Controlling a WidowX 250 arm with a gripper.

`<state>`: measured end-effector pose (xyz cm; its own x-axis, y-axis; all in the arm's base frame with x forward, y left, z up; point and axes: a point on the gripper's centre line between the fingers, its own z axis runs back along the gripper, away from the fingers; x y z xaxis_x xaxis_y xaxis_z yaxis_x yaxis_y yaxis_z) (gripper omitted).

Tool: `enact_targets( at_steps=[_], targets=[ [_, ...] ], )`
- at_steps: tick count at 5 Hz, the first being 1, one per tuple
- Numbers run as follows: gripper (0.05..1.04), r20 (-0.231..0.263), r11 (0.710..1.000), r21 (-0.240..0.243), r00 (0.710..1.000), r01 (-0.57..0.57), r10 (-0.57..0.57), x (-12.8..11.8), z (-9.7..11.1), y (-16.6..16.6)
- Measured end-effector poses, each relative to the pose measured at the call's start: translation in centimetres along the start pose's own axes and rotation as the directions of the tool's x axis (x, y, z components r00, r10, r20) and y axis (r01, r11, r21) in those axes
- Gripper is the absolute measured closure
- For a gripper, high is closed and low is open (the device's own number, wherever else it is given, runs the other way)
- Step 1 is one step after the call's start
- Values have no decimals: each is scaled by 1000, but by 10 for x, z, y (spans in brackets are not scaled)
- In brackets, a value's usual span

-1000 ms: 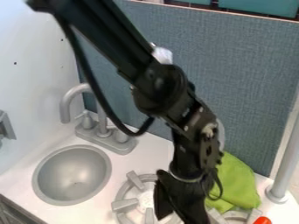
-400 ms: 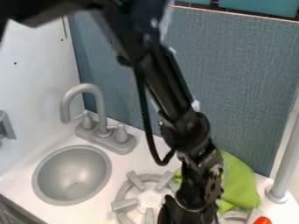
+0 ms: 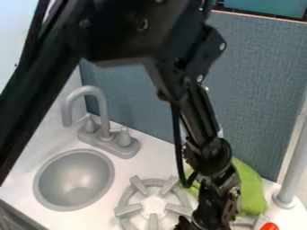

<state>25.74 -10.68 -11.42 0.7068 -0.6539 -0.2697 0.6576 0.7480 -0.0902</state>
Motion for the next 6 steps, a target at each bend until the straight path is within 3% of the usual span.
enact_targets(
  at_steps=[1, 2, 3, 4, 6],
  targets=[
    [136, 4, 1000, -6, 1000, -8, 8, 12, 0, 3],
    [348, 31, 1000, -9, 999, -19, 19, 6, -2, 1],
    [440, 43, 998, -50, 998, -35, 37, -20, -2, 0],
    [442, 57, 990, -57, 989, -130, 133, -33, 10, 16],
    [442, 143, 964, -85, 955, -251, 262, -50, 31, 52]
  ],
)
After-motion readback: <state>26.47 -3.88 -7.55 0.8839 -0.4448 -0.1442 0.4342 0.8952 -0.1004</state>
